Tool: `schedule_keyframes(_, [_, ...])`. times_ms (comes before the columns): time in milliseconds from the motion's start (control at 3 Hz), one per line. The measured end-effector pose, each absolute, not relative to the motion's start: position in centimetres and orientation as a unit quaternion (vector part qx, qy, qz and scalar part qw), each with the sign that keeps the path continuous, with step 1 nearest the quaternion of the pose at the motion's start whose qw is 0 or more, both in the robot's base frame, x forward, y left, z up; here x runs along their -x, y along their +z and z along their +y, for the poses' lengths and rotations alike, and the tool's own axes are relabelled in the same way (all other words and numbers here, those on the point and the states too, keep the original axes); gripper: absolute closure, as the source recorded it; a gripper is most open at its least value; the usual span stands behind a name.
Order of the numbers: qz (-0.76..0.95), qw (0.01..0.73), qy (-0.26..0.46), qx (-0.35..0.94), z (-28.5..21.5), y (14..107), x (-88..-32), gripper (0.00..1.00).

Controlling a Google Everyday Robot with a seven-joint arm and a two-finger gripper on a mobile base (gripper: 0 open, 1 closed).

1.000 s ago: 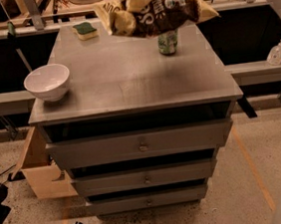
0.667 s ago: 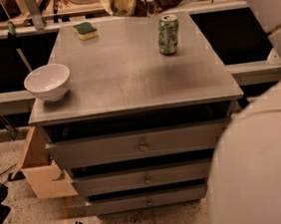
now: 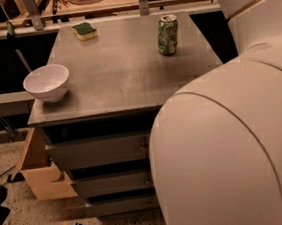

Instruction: Move brown chip bag near sponge

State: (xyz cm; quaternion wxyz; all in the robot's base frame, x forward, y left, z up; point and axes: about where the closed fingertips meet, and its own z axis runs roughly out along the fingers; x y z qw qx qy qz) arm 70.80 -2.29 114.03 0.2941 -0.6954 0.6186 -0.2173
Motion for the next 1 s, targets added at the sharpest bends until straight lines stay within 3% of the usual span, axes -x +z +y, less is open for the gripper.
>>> schedule_keyframes(667, [0.602,0.323,-0.241,0.689,-1.6,114.8,-72.9,1.00])
schedule_keyframes(1000, [0.556,0.358,-0.283,0.695,-0.7,114.1,-77.5,1.00])
